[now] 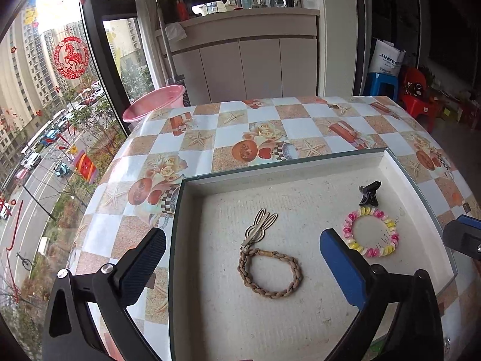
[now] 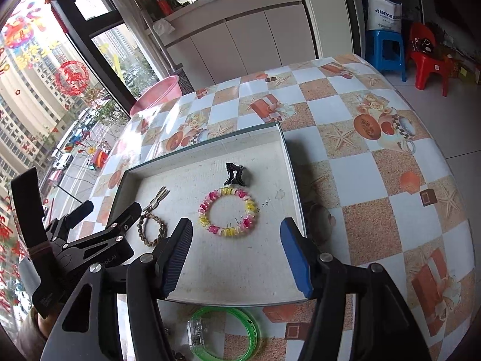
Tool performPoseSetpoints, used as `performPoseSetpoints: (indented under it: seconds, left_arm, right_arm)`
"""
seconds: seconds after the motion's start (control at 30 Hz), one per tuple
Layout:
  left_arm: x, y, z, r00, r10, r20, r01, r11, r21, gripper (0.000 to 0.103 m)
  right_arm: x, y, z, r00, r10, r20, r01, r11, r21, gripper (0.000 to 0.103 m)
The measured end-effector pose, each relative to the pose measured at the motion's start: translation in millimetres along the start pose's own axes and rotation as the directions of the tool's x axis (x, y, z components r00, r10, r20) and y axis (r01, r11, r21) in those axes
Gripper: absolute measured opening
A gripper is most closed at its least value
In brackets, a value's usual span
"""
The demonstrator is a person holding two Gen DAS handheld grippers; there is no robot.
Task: Organize jewelry
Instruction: 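Carry both bracelets into the tray and open both tools to release them, then lift both open tools out of the tray toward the remaining jewelry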
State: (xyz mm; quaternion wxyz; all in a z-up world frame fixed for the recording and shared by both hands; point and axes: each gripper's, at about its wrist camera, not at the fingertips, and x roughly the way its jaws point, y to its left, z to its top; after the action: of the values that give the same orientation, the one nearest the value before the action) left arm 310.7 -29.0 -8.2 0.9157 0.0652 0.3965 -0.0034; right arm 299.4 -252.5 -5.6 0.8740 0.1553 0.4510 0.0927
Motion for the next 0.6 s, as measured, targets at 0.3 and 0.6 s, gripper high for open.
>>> performPoseSetpoints:
  seconds: [0.3,0.6]
  left_arm:
    - [-27.1,3.5,-0.9,0.998,-0.032,0.062,0.032,0.999,0.0,0.103]
    - [-73.7,10.7,-26.5,0.993,-0.094,0.074,0.097,0.995,-0.034,0.103]
  right_arm:
    - [-15.3,10.0,-5.6,0.999,0.03,0.012,-0.03,1.0,-0.005,0.103]
    - [-45.6,18.9,-20.0,0.997,0.033,0.07,-0.031,0.999,-0.029,0.103]
